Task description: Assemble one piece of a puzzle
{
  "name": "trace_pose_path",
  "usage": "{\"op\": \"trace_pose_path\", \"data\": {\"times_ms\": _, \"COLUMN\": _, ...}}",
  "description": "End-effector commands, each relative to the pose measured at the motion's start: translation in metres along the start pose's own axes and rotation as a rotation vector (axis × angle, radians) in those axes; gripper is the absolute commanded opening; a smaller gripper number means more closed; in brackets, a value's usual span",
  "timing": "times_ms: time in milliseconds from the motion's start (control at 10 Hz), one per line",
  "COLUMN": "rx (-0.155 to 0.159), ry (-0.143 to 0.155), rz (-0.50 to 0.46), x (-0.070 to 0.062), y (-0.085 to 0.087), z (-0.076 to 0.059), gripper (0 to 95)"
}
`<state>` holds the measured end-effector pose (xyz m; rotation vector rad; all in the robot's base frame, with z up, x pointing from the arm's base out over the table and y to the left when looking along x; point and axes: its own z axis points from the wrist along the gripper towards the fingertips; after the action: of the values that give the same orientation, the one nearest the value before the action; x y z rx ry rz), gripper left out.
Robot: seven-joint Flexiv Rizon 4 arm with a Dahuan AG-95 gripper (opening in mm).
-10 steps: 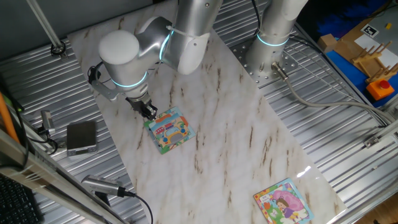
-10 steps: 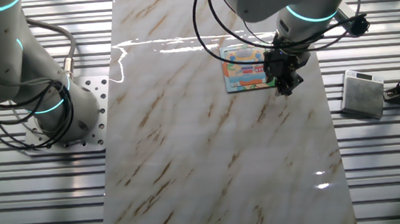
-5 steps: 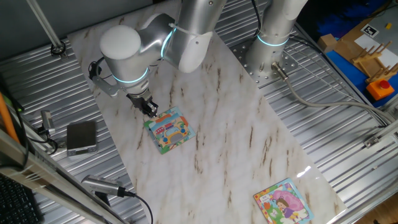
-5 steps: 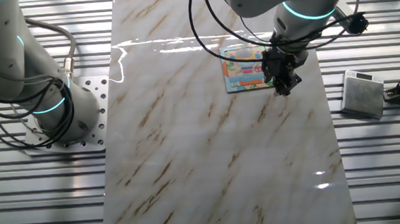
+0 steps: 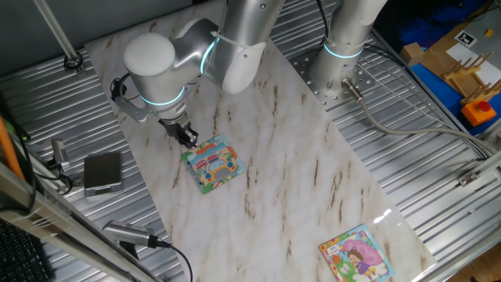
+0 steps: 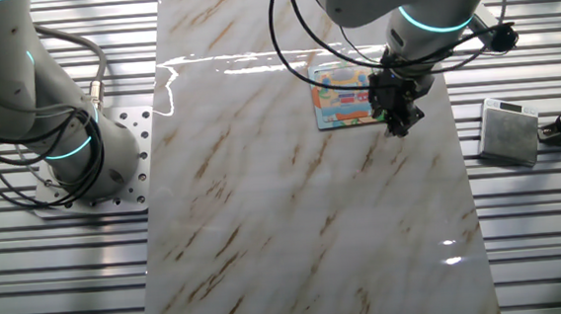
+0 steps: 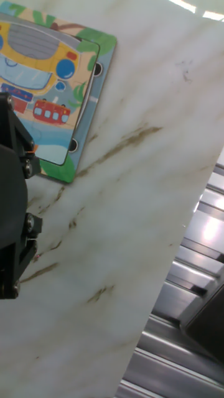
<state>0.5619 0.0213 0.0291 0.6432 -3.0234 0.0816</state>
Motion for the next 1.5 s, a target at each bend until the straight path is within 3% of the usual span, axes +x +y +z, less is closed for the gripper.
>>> {"op": "trace_pose_path", "data": {"times_ms": 100, "rx": -0.001, "ry": 0.000, "rz": 0.003, "x": 0.003, "y": -0.006, "z": 0.001, "gripper": 38.0}}
{"op": "trace_pose_path", "data": {"times_ms": 500, "rx": -0.014, "ry": -0.006, "rz": 0.004, "x": 0.018, "y": -0.025, "z": 0.001, "gripper": 38.0}}
{"op": "trace_pose_path", "data": {"times_ms": 600, "rx": -0.014, "ry": -0.005, "rz": 0.003, "x": 0.024, "y": -0.032, "z": 0.000, "gripper": 19.0}}
{"op": "trace_pose_path", "data": {"times_ms": 900, "rx": -0.017, "ry": -0.008, "rz": -0.029, "x": 0.030, "y": -0.052, "z": 0.008, "gripper": 19.0}}
{"op": "trace_pose_path", "data": {"times_ms": 1300, "rx": -0.016, "ry": -0.009, "rz": -0.052, "x": 0.029, "y": -0.058, "z": 0.011, "gripper": 19.0}}
{"op": "trace_pose_path", "data": {"times_ms": 1400, "rx": -0.026, "ry": -0.013, "rz": -0.055, "x": 0.029, "y": -0.057, "z": 0.010, "gripper": 38.0}}
{"op": "trace_pose_path", "data": {"times_ms": 1500, "rx": -0.056, "ry": -0.021, "rz": -0.085, "x": 0.028, "y": -0.053, "z": 0.011, "gripper": 38.0}}
